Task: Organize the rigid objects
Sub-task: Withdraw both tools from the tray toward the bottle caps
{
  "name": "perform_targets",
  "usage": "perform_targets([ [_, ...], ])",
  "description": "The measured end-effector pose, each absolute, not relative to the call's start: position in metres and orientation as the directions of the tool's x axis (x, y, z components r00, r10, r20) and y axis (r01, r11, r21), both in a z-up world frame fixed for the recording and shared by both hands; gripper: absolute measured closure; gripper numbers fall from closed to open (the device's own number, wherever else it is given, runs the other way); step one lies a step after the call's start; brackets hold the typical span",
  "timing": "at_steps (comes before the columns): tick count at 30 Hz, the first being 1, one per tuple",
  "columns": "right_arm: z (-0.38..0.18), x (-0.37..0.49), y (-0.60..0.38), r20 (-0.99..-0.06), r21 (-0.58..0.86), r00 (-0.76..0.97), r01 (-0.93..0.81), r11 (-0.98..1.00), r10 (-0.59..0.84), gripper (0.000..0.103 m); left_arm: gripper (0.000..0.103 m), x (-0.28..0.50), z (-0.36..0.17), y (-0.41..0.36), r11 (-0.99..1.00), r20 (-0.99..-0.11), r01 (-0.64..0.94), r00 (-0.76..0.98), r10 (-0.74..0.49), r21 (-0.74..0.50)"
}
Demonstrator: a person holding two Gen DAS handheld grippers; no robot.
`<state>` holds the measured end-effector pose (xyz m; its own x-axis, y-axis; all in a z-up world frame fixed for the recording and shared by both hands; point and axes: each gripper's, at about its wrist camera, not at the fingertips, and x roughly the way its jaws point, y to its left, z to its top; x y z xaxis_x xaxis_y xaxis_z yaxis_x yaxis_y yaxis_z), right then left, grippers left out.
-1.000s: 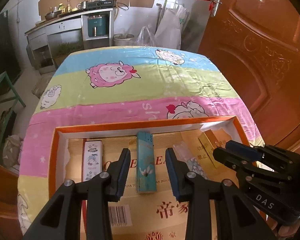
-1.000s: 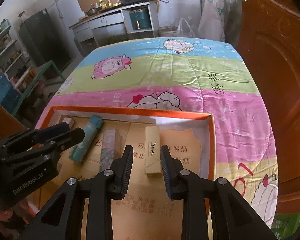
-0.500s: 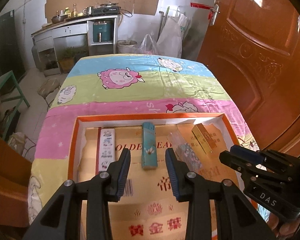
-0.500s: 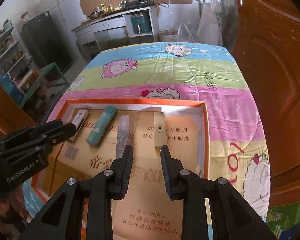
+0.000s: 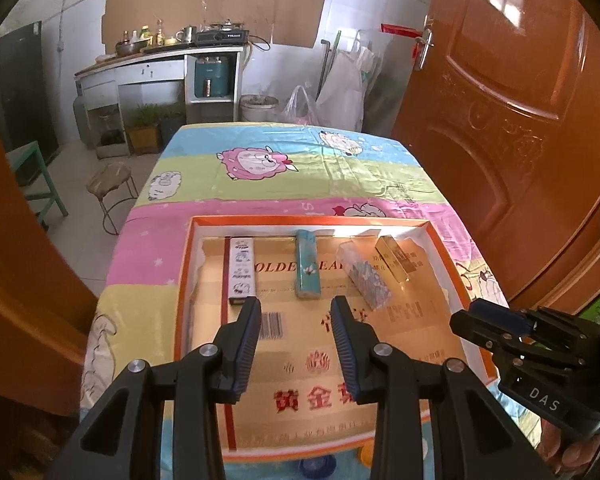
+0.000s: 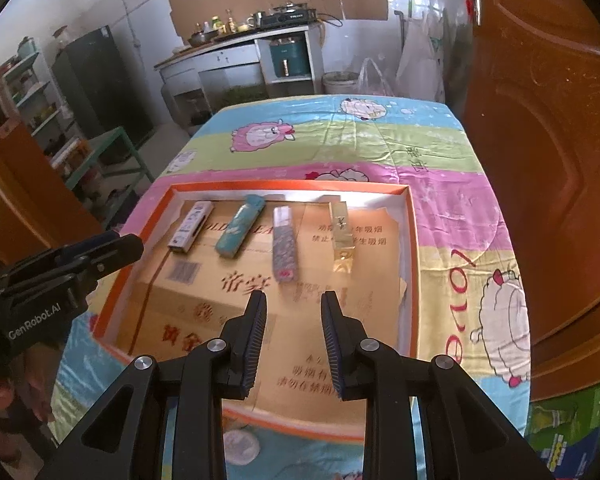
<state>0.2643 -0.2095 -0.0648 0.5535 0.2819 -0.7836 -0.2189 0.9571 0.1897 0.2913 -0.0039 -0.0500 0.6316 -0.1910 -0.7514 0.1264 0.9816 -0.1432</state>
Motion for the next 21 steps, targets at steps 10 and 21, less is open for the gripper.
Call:
perform_targets([
  [10, -0.062, 0.214, -0.199, -0.772, 0.191, 0.561, -0.243, 0.951, 0.299, 0.074, 0.067, 0.249, -0.047, 0.003, 0.980, -0.734, 0.149, 0.650, -0.198, -0.133],
  [21, -0.077, 0.143, -0.185, -0.755, 0.279, 0.518, -0.300, 0.912, 0.402, 0.074, 0.067, 0.192, -0.069, 0.008, 0.971, -0.733, 0.197, 0.640, -0.230, -0.132],
])
